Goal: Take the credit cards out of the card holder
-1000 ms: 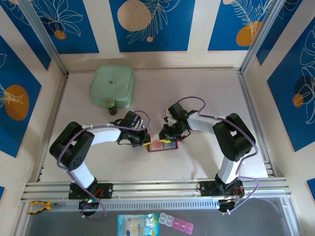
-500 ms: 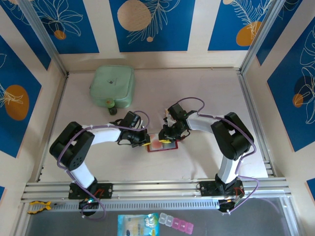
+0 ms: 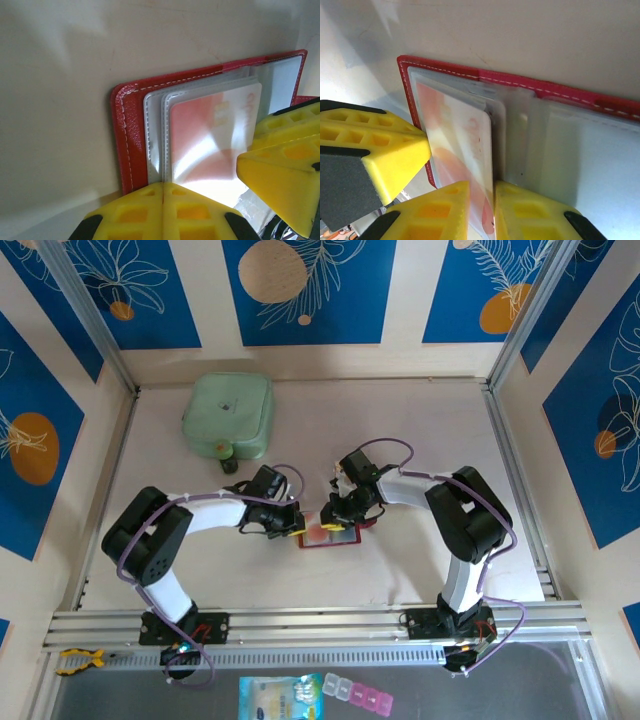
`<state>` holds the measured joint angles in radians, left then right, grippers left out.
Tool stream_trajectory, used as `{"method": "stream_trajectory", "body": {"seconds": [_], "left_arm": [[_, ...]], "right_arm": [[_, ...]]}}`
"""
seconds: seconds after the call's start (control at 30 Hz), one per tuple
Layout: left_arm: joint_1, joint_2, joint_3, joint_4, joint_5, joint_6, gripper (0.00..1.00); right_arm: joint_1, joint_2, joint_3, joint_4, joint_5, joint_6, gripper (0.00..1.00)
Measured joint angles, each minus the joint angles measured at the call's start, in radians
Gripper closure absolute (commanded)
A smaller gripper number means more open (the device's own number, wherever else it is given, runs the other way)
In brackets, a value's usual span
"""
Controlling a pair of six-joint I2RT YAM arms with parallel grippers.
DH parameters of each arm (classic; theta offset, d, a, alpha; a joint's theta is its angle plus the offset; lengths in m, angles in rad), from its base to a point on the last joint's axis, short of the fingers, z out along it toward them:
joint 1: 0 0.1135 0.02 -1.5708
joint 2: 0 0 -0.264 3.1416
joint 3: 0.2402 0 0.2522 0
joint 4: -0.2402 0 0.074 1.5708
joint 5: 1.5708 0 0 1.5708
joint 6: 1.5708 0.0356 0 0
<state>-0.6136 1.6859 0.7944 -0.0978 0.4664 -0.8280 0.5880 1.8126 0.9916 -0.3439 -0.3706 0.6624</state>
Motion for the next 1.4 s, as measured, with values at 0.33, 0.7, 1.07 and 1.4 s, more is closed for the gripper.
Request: {"method": "stream_trajectory", "body": {"seconds": [0.33,0.7,1.07,1.4], "left_arm": [[0.000,0.000,0.014,-0.026,-0.024,0.019,0.96],[0.000,0.002,0.016,-0.022,-0.028,0.018,0.93],[0.000,-0.009,0.020,-0.022,-0.021,-0.003,0.90],[0.000,-0.001,0.020,-0.017,0.001,-0.008,0.93]], "right_arm": [[-0.001,-0.017,-0.021,0.049,-0.008,0.012,0.78],[-0.006,-0.079,-0.040,0.037,0.019,0.019,0.78],[-0.006,-0.048,-0.029,0.036,0.016,0.019,0.78],[-0.006,-0.024,-0.027,0.037,0.016,0.019,0.78]]}}
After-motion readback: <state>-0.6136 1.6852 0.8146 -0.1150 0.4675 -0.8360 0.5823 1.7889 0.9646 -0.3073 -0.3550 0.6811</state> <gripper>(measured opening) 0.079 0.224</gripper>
